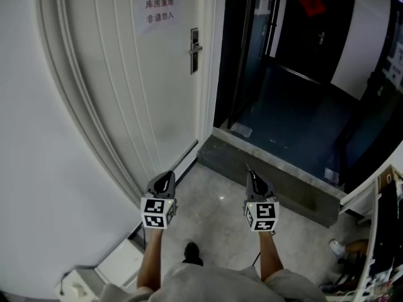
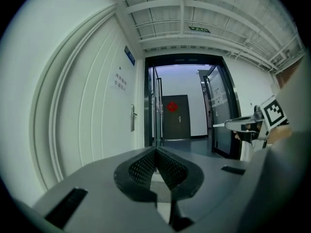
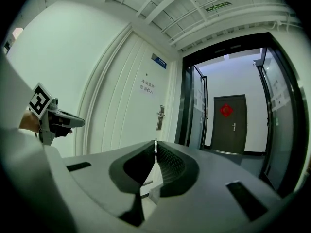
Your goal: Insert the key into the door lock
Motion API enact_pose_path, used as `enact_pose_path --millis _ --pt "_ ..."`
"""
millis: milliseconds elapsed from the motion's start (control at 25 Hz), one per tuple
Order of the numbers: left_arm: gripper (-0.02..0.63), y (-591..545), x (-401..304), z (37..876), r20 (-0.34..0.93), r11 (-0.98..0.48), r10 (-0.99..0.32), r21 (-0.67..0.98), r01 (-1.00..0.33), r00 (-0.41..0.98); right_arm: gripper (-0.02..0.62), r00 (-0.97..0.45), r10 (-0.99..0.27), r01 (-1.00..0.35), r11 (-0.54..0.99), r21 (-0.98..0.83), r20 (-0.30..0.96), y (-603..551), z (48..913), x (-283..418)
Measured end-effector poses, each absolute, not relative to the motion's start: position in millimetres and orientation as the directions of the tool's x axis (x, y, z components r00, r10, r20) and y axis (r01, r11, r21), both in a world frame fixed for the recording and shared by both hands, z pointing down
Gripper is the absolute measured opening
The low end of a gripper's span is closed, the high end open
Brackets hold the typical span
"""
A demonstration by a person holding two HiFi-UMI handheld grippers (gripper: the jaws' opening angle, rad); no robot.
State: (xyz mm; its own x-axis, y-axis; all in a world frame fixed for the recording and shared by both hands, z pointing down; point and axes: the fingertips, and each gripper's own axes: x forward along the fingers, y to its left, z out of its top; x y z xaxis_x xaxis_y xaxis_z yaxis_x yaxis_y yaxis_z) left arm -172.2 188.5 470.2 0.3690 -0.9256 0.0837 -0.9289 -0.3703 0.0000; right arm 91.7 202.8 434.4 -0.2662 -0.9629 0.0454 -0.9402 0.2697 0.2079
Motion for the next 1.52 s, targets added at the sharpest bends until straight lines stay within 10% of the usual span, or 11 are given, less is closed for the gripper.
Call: enact_pose_path --millis 1520 --pt "0.017 -140 -145 503 0.127 -0.376 -0.921 -0.038 -0.926 0.368 0.029 -0.311 -0.946 -0.926 0.323 0.197 0.089 -125 488 97"
